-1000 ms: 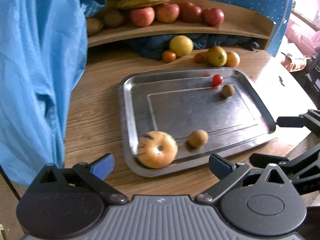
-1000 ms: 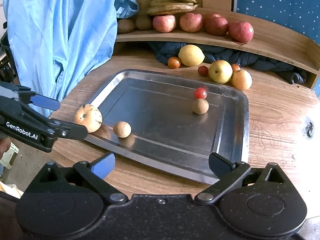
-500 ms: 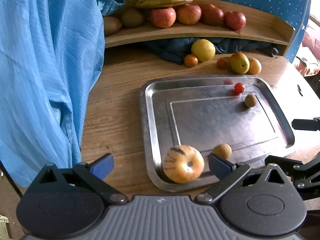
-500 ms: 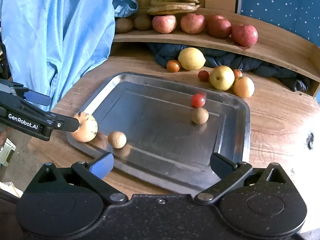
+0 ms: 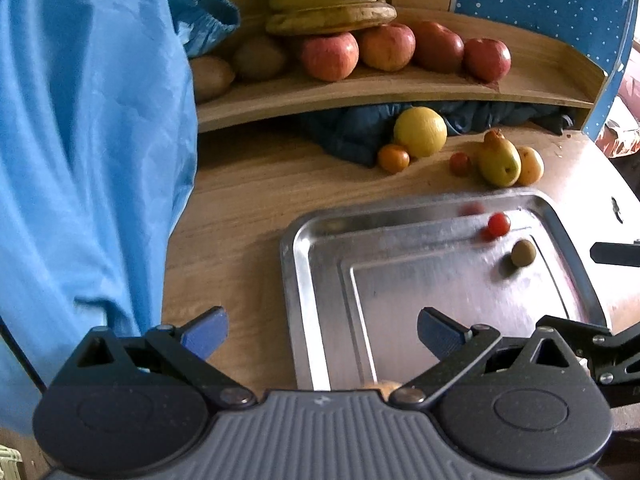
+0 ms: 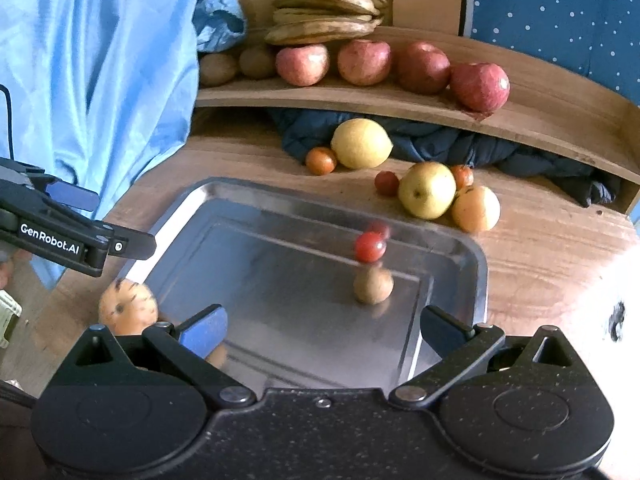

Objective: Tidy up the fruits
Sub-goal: 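Move both open tools toward the fruits below the shelf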

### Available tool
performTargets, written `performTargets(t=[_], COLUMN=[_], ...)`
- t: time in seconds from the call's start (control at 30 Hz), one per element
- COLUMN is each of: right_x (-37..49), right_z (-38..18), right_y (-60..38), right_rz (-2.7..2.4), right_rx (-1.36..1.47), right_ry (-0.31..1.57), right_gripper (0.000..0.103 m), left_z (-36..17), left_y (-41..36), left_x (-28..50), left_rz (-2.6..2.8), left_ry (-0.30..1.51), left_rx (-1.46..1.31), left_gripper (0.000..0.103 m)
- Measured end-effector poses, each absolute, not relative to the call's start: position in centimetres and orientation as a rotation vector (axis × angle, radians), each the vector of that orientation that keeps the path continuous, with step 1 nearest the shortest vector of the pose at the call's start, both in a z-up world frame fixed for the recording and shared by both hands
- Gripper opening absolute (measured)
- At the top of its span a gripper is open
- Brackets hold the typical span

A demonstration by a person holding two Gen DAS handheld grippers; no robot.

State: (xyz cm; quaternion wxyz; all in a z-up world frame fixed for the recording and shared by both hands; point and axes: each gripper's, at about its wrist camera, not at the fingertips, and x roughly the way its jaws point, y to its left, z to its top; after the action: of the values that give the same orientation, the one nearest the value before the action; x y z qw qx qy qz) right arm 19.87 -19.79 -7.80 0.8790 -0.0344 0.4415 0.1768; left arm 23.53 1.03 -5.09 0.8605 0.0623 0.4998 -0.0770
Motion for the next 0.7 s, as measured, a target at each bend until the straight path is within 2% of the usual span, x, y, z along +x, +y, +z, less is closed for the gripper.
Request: performTargets(t=[0.7], right_x=[23.7], right_z=[-8.7], right_y=[-22.0], right_rz=[0.15], right_rx=[-0.014], right_ry=[0.876], right_gripper=[0.102], left_z=[-6.4], left_y=[-2.6], left_x=[31.5], left_rz=[-0.277], left_ry=[1.025], left_rx=[0.187], left_gripper=[0.103])
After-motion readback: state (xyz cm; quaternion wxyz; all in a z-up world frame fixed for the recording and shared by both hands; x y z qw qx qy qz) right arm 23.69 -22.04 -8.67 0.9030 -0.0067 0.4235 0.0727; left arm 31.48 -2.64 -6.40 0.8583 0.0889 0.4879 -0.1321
